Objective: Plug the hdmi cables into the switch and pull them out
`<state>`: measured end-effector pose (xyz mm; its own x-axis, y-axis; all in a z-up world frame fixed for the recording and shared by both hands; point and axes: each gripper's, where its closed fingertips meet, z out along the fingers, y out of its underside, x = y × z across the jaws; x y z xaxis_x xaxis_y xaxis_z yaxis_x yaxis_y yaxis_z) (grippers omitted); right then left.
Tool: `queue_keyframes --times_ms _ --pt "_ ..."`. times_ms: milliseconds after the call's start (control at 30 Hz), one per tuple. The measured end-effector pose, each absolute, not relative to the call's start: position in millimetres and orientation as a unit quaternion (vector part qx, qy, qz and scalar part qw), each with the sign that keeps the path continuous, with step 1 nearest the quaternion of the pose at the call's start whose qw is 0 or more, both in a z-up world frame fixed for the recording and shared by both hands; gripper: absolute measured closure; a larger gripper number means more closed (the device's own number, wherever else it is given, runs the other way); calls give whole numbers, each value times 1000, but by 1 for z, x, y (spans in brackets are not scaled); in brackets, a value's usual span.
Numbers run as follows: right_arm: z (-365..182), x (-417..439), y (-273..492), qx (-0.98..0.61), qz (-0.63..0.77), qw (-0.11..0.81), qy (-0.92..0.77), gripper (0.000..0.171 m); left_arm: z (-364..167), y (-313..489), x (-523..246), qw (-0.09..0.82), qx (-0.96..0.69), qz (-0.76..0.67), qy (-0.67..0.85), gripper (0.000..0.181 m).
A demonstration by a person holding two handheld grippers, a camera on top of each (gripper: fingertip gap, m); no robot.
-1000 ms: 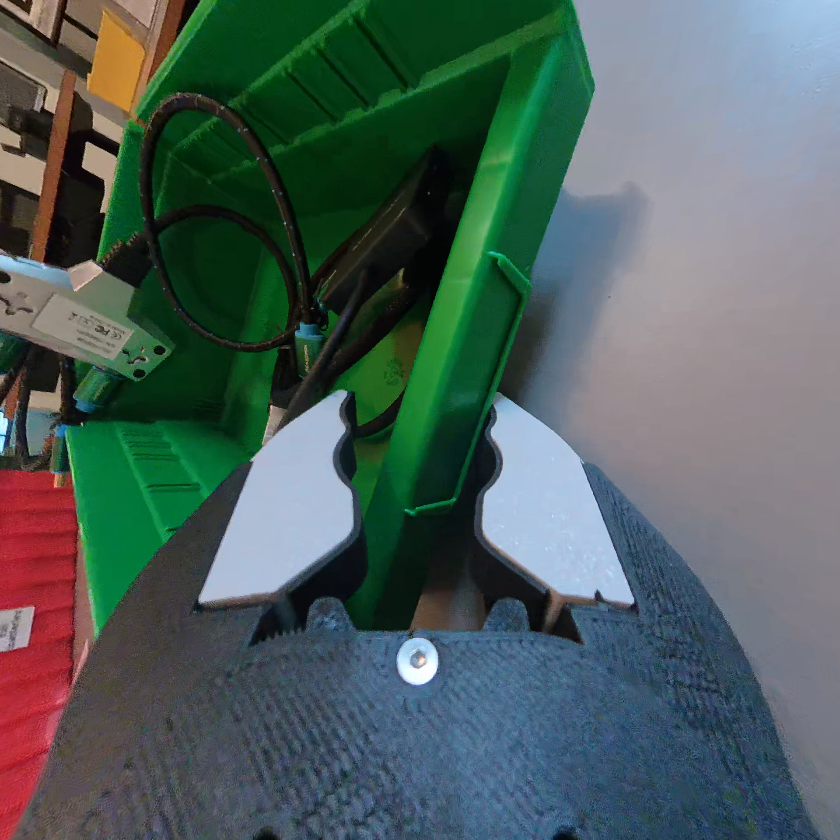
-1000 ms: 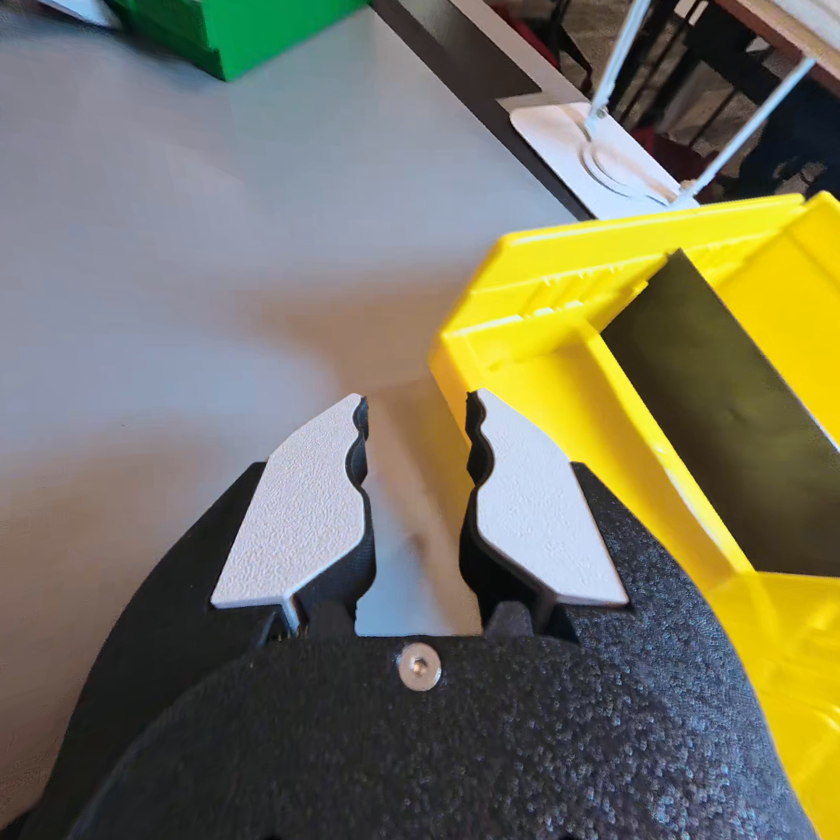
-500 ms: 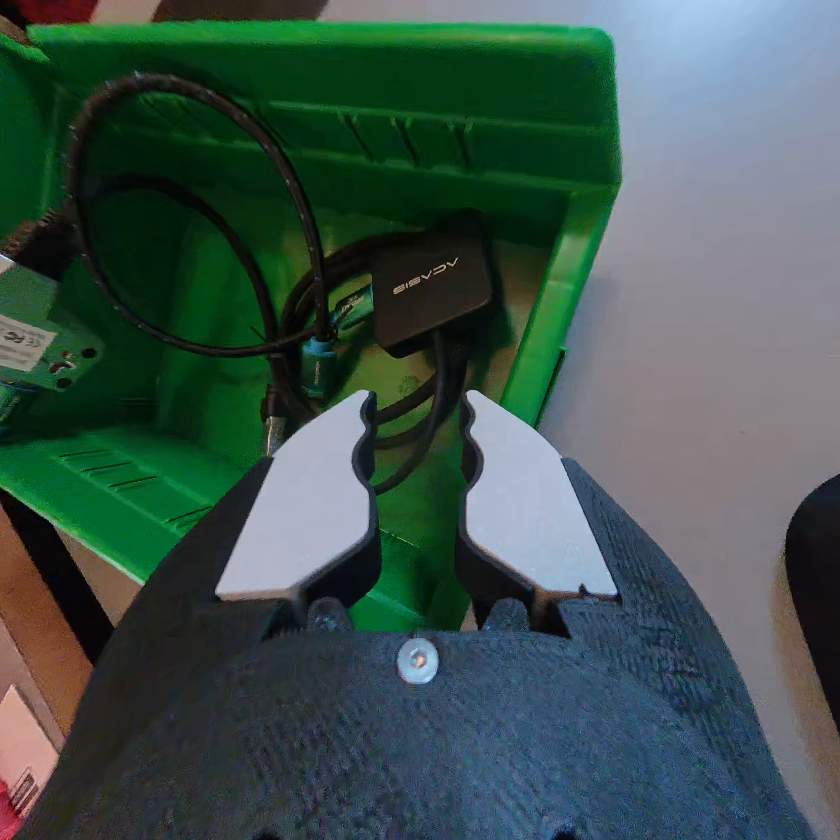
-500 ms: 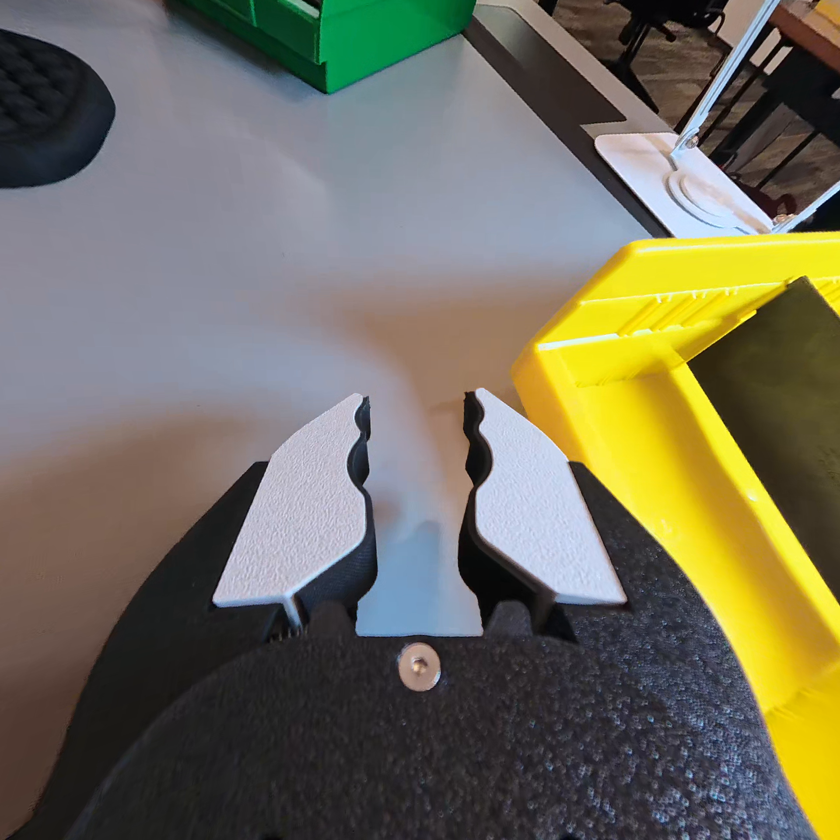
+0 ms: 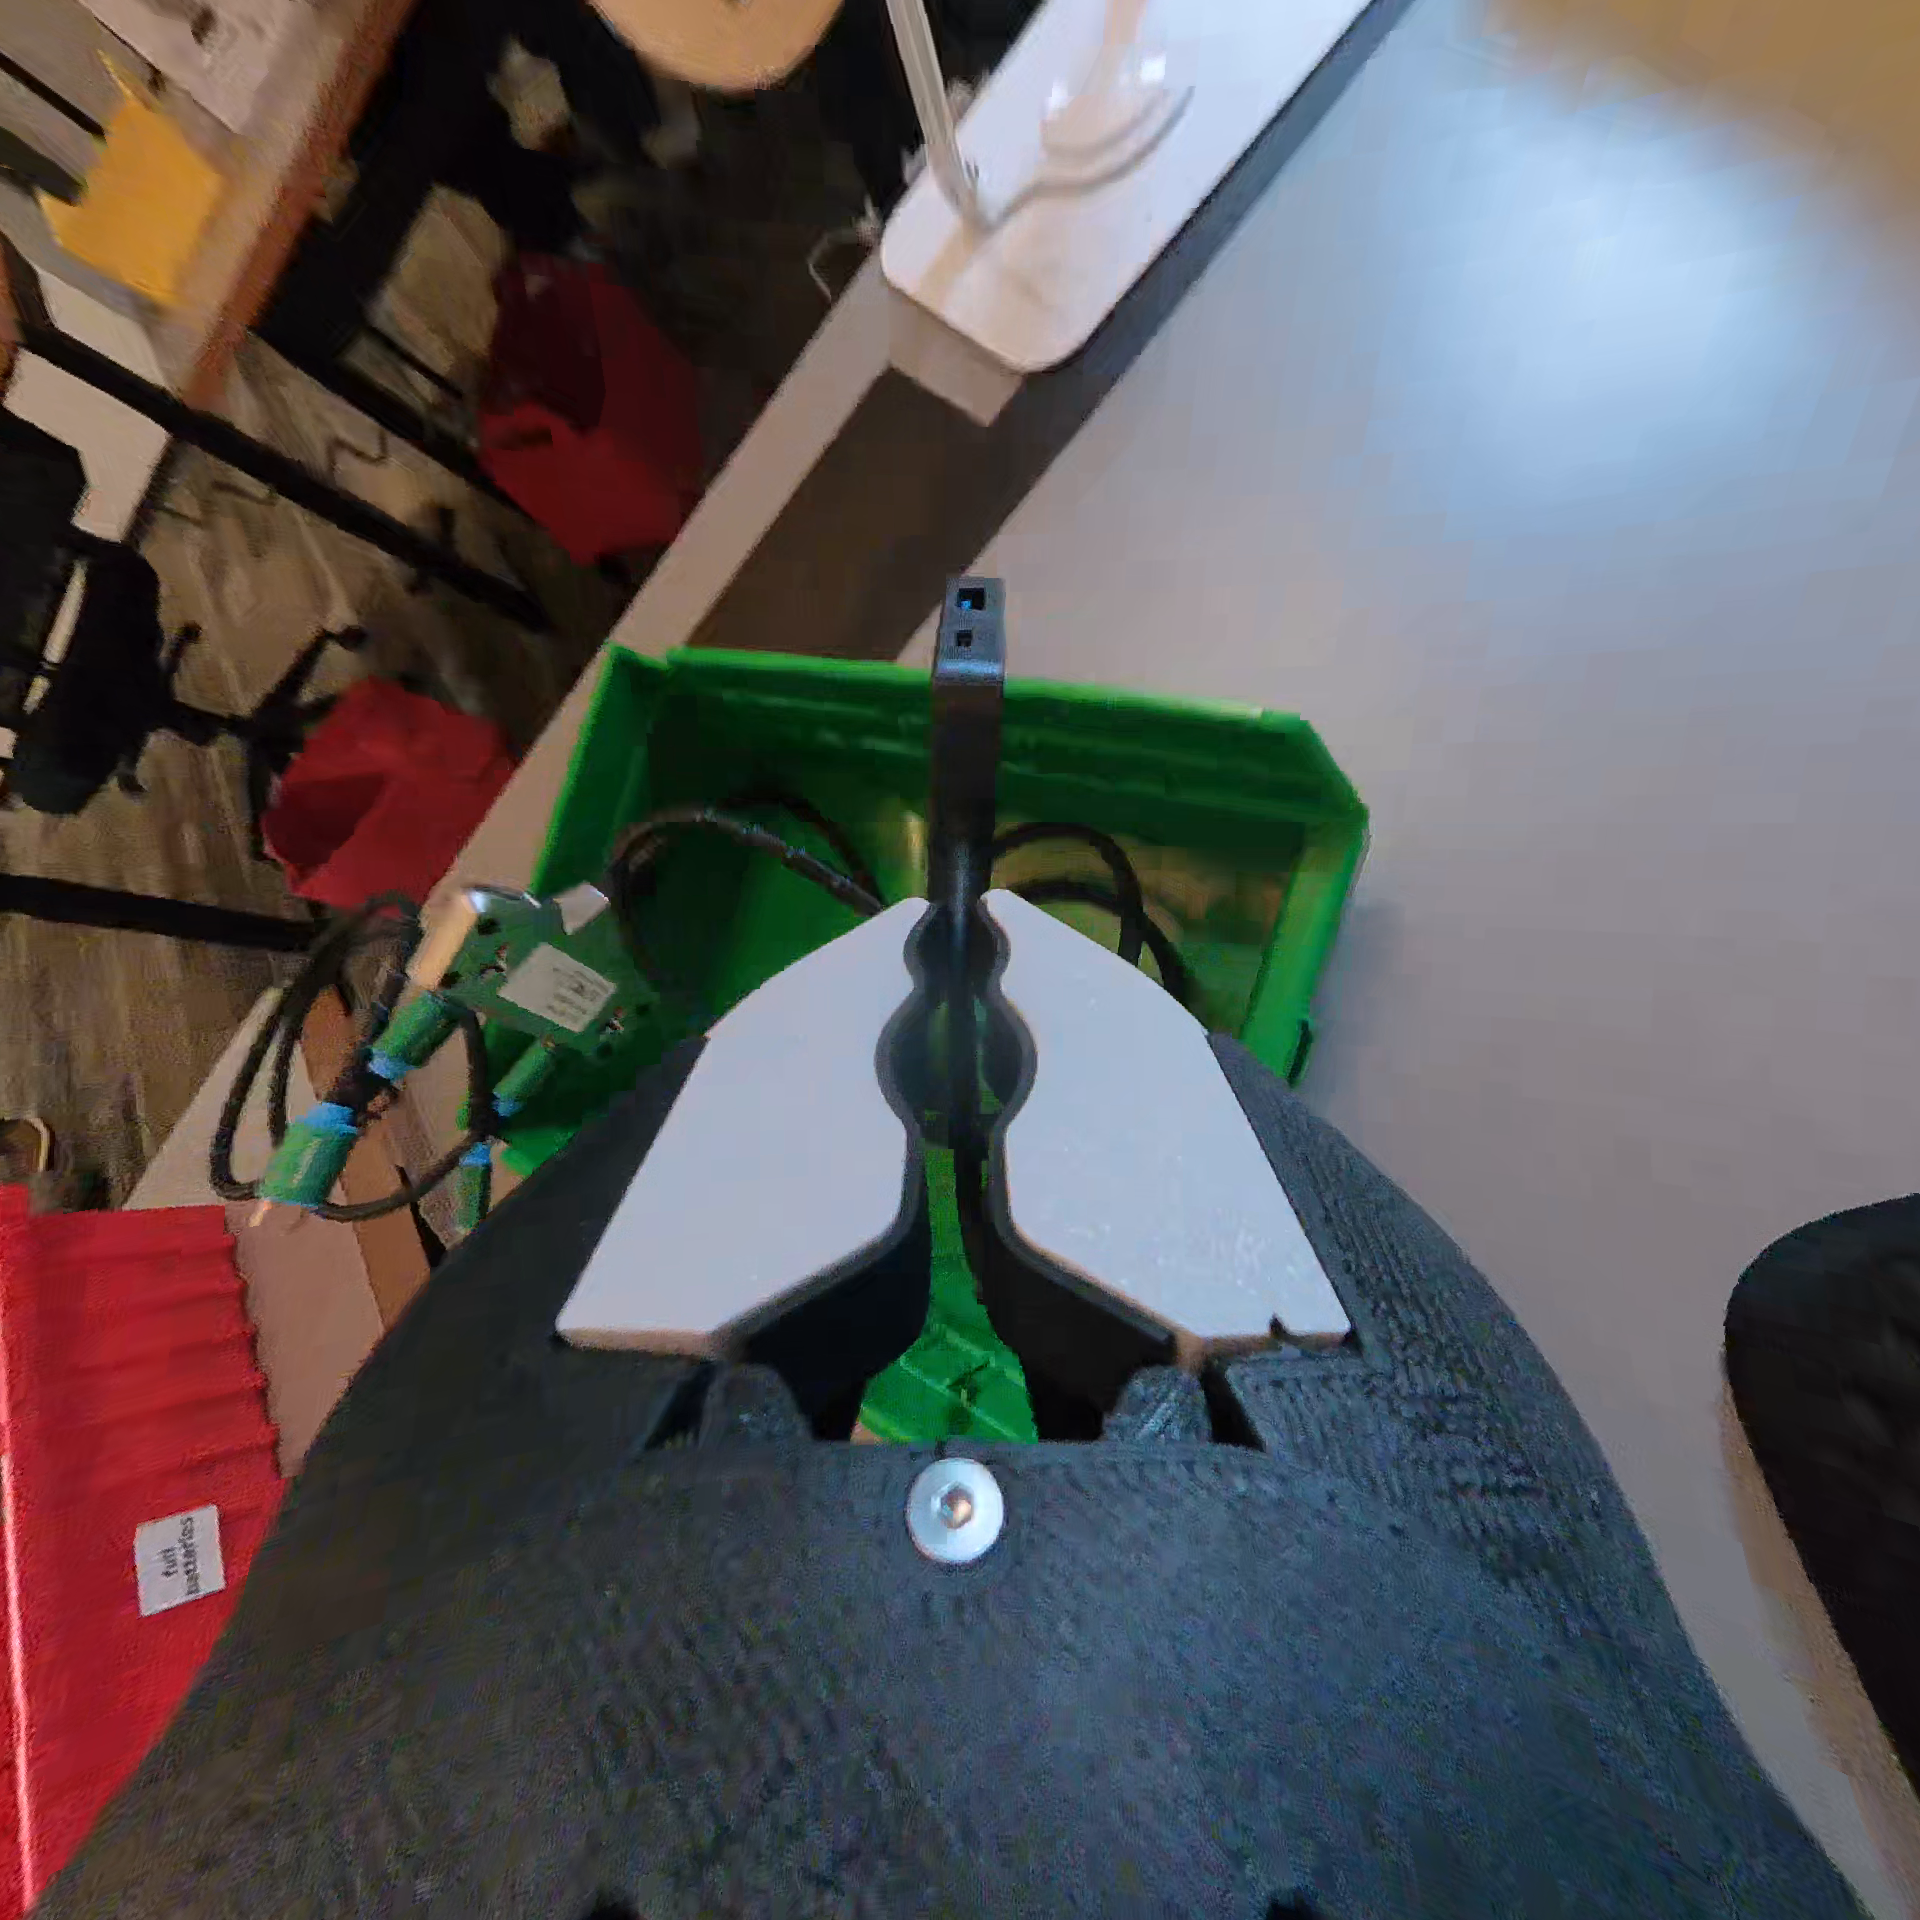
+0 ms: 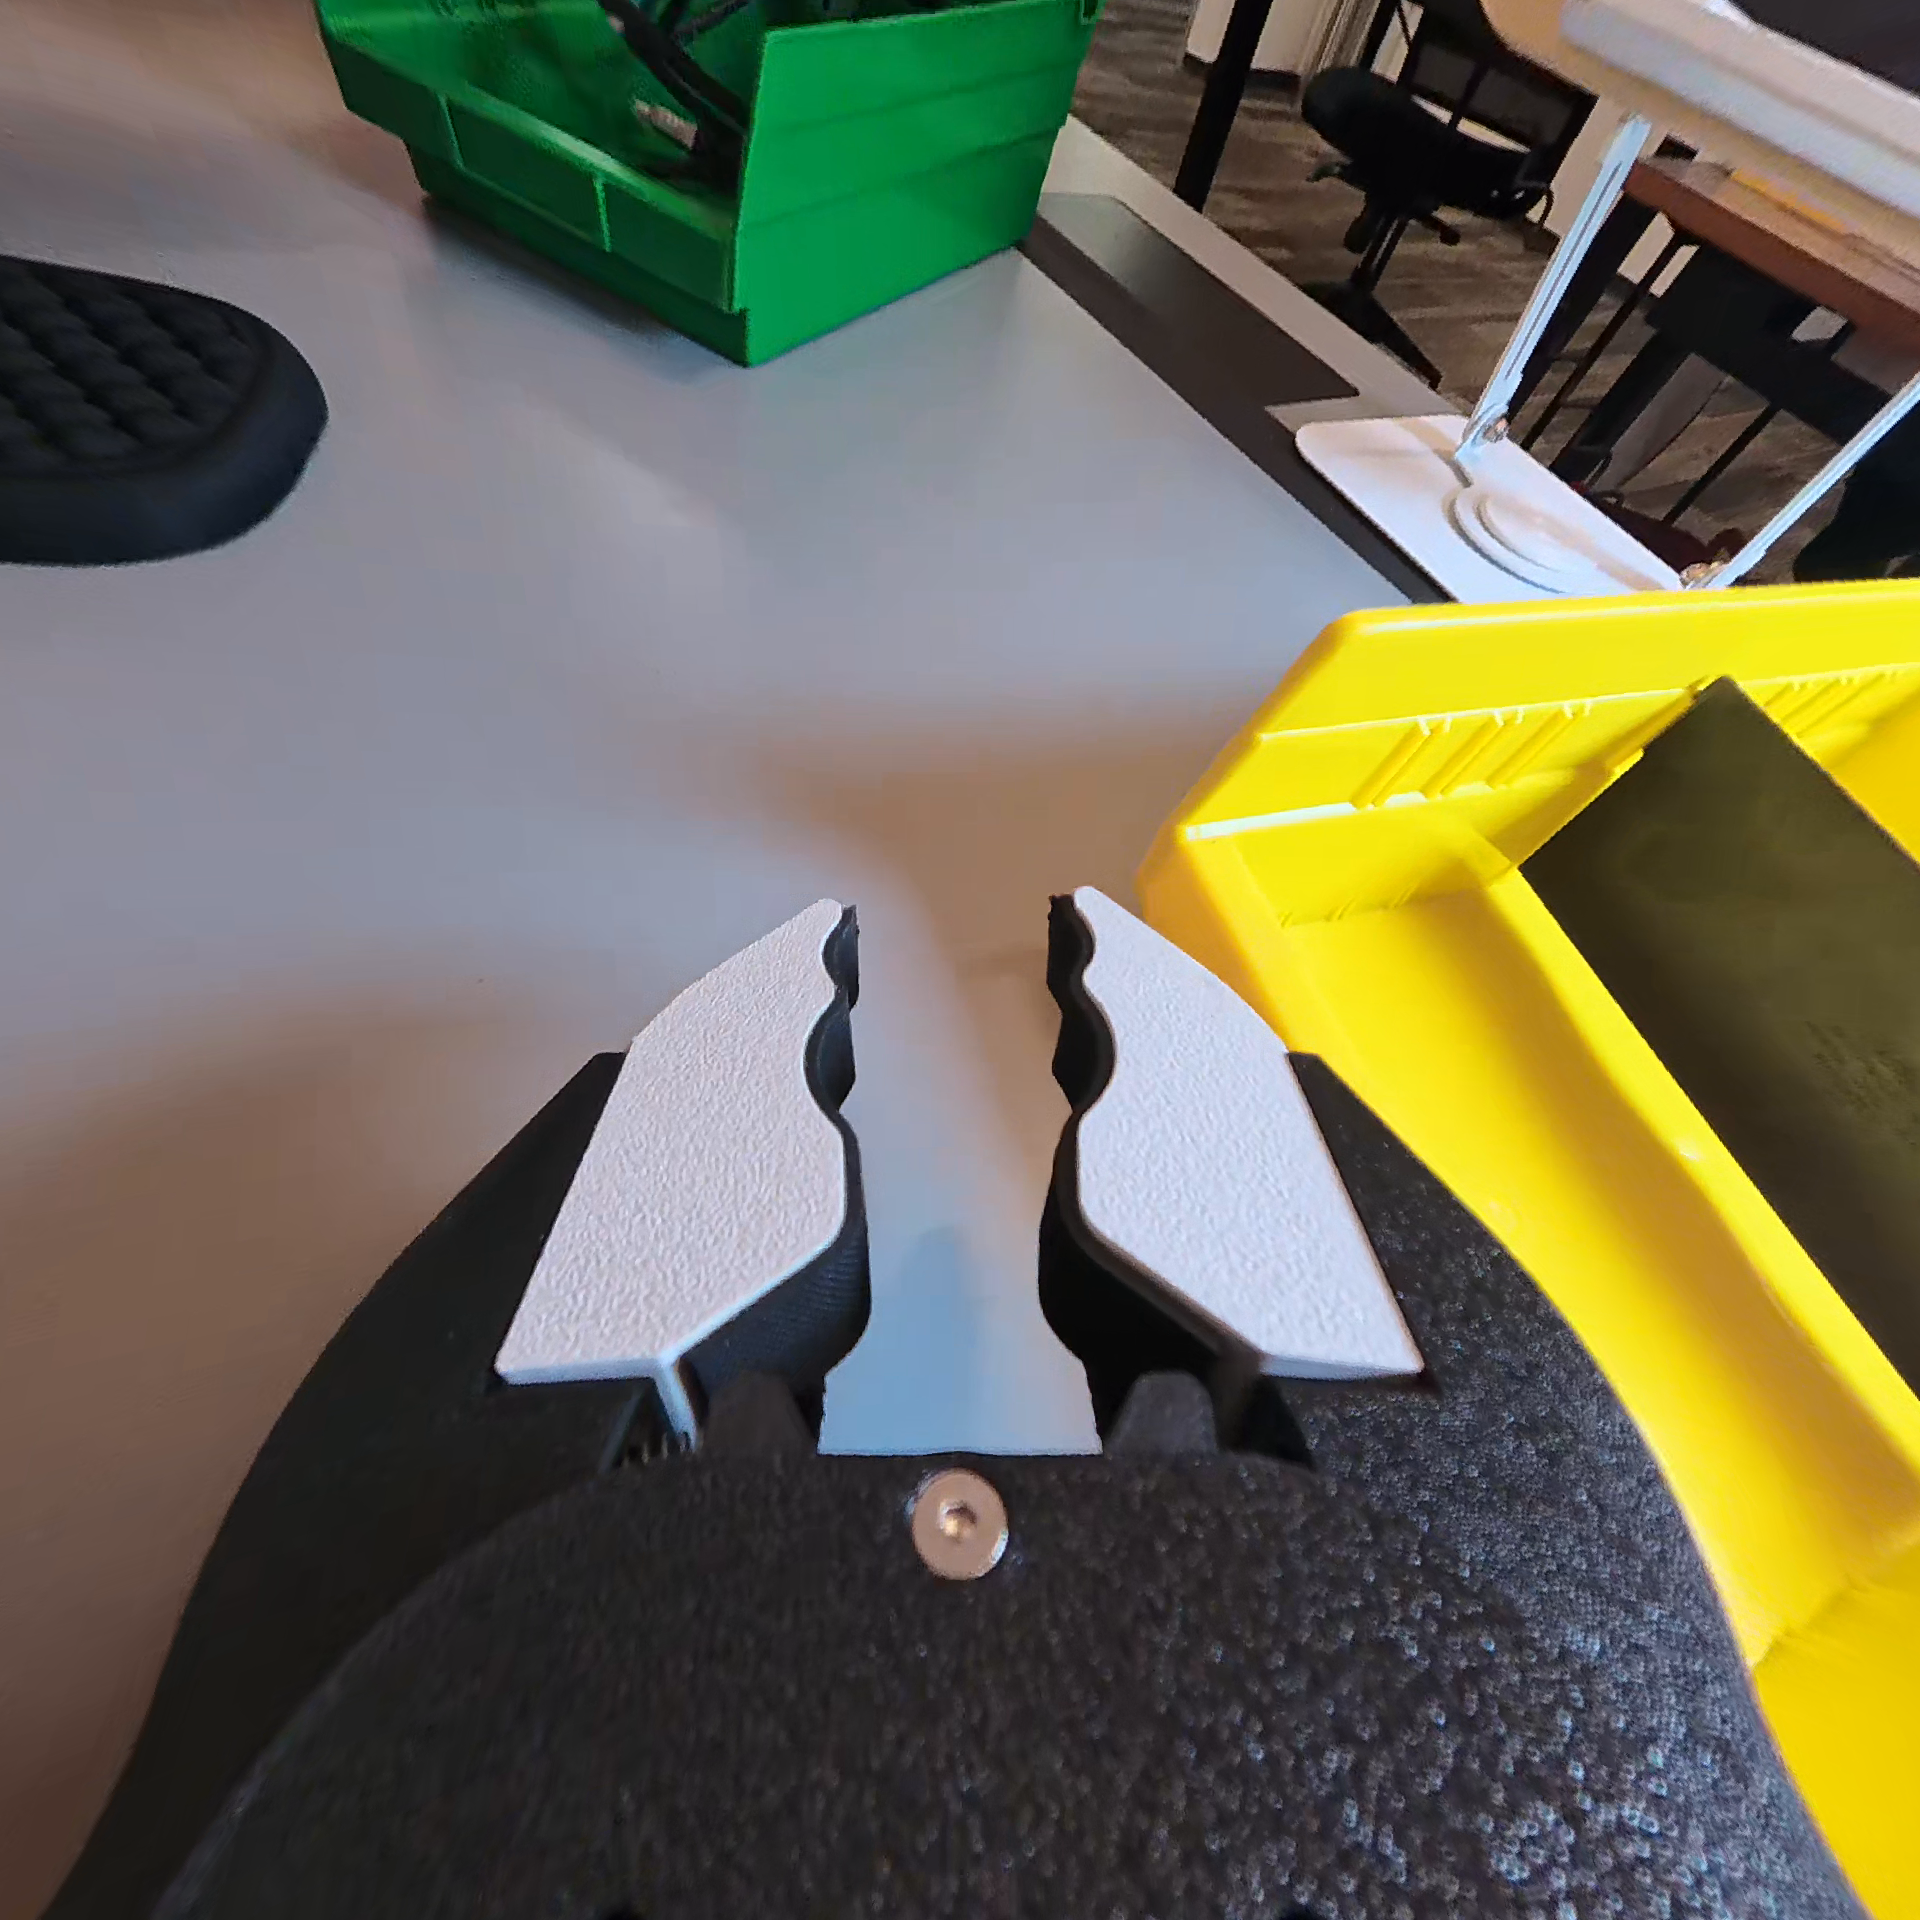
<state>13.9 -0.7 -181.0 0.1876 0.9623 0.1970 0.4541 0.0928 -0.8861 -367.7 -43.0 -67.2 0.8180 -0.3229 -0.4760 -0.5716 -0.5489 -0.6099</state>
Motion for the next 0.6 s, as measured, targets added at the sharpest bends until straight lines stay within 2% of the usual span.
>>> queue_keyframes --times_ms 33,167,300,400,533,600 --pt "-178 12 -2 -612 279 468 -573 136 -51 -44 -359 425 -852 157 262 177" --pt "-151 -2 -11 -593 322 488 -554 135 6 -46 -309 527 -790 134 284 177" --pt "-109 -26 -27 -560 406 491 -530 132 46 -47 -243 619 -720 54 308 176" --pt "-82 -44 -33 -537 487 478 -496 124 53 -48 -189 657 -673 -53 335 176" --pt "-78 -54 -30 -512 507 483 -497 111 48 -58 -118 676 -605 -203 368 177" --pt "-81 -54 -40 -492 507 492 -509 114 35 -58 -92 672 -586 -255 373 176"
